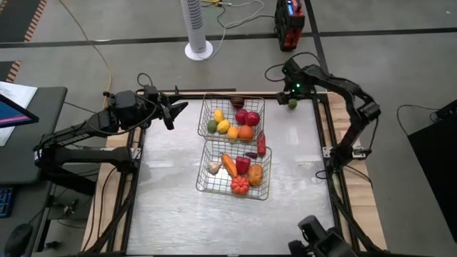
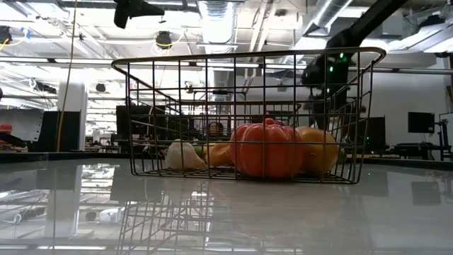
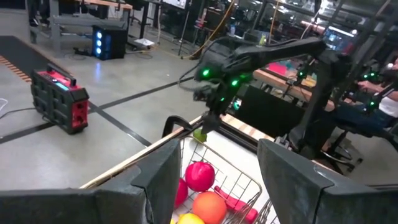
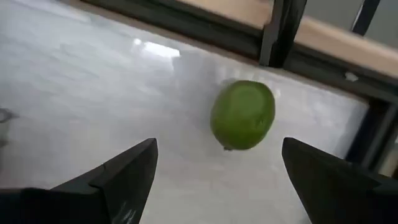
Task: Sort produce into baskets
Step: Put the green lime fruit into the top wire basket
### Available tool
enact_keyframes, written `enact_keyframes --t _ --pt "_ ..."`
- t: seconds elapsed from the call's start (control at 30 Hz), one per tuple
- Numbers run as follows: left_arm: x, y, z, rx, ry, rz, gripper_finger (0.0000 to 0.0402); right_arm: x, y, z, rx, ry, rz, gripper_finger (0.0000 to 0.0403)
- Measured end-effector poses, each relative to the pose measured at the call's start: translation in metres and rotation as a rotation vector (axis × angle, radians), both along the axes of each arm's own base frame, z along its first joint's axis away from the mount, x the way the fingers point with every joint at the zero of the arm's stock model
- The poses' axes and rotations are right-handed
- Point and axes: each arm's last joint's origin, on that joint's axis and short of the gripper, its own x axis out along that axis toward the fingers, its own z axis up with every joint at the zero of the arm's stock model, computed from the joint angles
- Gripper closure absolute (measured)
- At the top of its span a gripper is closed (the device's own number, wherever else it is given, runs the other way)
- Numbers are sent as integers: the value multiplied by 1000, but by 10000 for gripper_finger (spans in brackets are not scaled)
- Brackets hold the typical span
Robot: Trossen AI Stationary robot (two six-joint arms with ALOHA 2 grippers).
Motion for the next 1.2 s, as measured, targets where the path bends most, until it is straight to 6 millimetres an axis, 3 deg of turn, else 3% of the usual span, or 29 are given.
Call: enact_keyframes --t 0.2,0.43,0.8,1.0,1.2 --pt "0 0 0 -14 -8 4 200 -7 -17 -29 64 37 -59 33" --pt "0 0 0 -21 -12 17 200 -17 -30 -41 67 40 -98 40" --pt "0 1 0 -20 -12 37 200 -12 -29 -57 155 15 -30 156" --pt "-1 1 0 -20 -12 37 200 4 -13 -31 134 21 156 187" --pt "0 1 0 -16 -9 37 200 33 24 31 39 -11 358 164"
